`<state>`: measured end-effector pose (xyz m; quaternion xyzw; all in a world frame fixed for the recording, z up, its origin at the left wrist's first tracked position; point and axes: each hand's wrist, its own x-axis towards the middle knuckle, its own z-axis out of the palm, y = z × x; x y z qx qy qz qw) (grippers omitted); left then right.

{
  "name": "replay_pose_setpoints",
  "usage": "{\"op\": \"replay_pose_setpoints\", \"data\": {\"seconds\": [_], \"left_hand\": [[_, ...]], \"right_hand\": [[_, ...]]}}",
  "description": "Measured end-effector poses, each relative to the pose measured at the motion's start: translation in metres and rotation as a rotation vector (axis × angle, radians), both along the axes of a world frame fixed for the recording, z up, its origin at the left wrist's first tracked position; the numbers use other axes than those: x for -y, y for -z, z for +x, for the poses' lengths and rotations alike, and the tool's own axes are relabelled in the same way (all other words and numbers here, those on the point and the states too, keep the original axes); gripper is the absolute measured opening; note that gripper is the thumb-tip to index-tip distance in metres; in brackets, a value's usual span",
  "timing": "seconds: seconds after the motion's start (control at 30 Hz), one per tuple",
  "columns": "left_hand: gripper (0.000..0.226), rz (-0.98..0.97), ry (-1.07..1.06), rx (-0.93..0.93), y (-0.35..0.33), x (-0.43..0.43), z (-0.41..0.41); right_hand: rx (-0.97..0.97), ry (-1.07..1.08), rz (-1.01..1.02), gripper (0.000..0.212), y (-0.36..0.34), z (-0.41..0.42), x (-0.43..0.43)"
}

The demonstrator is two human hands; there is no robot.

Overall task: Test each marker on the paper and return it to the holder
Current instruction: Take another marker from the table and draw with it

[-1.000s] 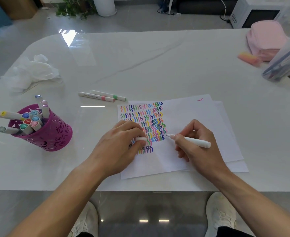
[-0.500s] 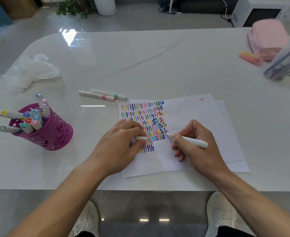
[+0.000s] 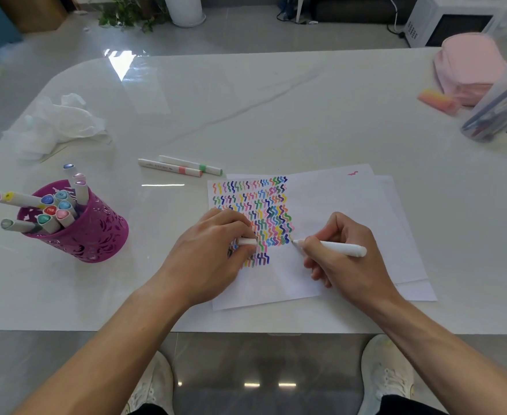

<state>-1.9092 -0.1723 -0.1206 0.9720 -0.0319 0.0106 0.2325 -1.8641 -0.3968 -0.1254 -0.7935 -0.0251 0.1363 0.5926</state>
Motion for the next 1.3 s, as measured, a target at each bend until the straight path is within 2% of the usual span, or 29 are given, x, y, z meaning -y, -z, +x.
{"op": "replay_pose_setpoints", "data": {"seconds": [0.07,0.33,0.53,0.63,0.83,1.0,1.3], "left_hand": [[0.022,-0.005,-0.006,-0.005,0.0,0.0,0.0],[0.024,-0.023,-0.015,0.019,-0.005,0.001,-0.002],[0.023,-0.155,-0.1,0.078,-0.01,0.005,-0.001],[0.023,-0.299,-0.169,0.009,-0.014,0.009,-0.002],[0.009,-0.457,-0.19,-0.078,-0.017,0.015,-0.002],[0.01,-0.52,-0.166,-0.122,-0.019,0.018,-0.002],[0.013,-0.49,-0.09,-0.093,-0.016,0.021,-0.008]], "right_hand": [[-0.011,-0.013,0.024,0.024,0.0,0.0,0.0],[0.01,0.137,0.353,0.013,-0.009,0.008,0.002],[0.04,0.068,0.371,0.005,-0.014,0.007,0.0],[0.043,0.041,0.386,0.014,-0.017,0.003,-0.003],[0.061,0.008,0.385,0.01,-0.019,0.001,-0.007],[0.055,-0.012,0.37,0.009,-0.015,-0.002,-0.008],[0.037,-0.087,0.358,0.016,-0.013,-0.006,-0.011]]}}
